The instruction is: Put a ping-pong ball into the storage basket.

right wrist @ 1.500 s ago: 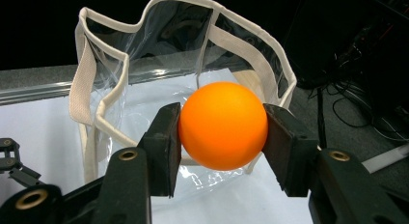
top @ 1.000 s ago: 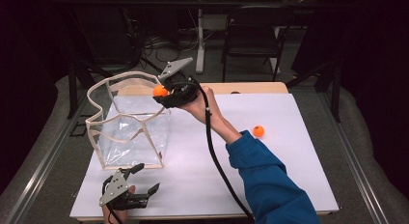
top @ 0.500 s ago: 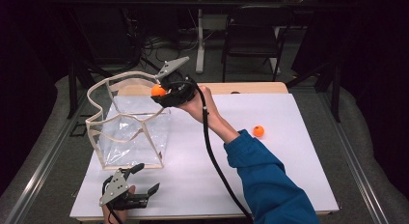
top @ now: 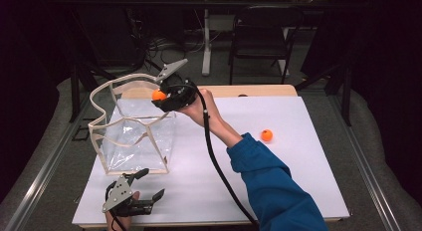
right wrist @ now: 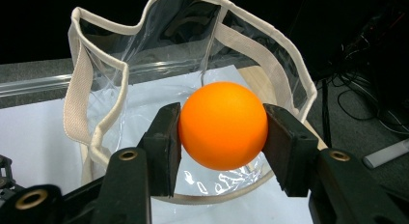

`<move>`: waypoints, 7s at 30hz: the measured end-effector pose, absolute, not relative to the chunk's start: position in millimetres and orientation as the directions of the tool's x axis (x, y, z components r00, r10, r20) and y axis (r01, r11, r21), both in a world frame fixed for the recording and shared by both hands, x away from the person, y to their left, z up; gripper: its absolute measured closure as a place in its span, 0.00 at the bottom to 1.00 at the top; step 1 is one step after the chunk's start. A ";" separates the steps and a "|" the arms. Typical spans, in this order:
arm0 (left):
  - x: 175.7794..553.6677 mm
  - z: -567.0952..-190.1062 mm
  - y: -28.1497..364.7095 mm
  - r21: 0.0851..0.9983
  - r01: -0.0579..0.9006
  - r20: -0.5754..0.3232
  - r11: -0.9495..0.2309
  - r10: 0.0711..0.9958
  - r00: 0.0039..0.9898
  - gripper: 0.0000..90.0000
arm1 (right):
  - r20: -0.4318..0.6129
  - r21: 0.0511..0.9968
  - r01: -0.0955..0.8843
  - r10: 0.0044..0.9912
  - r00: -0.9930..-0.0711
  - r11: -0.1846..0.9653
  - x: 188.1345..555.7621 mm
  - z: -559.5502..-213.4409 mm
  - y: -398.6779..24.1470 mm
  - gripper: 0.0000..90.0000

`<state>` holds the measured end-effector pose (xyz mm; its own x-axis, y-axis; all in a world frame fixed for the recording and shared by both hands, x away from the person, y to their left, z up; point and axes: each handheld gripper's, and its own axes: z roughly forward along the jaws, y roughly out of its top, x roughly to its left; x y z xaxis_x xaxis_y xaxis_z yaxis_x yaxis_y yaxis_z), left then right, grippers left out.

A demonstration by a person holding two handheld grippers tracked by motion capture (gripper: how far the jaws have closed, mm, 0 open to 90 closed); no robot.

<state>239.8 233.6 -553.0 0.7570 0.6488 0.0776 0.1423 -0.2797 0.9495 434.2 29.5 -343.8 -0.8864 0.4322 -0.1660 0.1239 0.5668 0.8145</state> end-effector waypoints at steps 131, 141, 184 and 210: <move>240.7 -552.8 233.7 0.949 0.138 0.086 -0.285 0.651 0.754 0.18 | -0.079 0.784 0.219 0.443 -0.893 0.581 420.7 -368.1 -29.4 0.11; 240.5 -553.2 233.2 0.949 0.139 0.083 -0.283 0.651 0.754 0.18 | -0.077 0.774 0.228 0.445 -0.892 0.591 412.5 -384.5 -47.6 0.09; 239.8 -553.8 230.1 0.944 0.140 0.092 -0.297 0.648 0.756 0.18 | 0.020 0.748 0.372 0.542 -0.840 0.549 381.0 -486.4 -127.6 0.06; 239.0 -553.7 230.9 0.944 0.139 0.094 -0.299 0.648 0.756 0.18 | 0.043 0.742 0.425 0.595 -0.803 0.519 367.5 -516.5 -161.3 0.05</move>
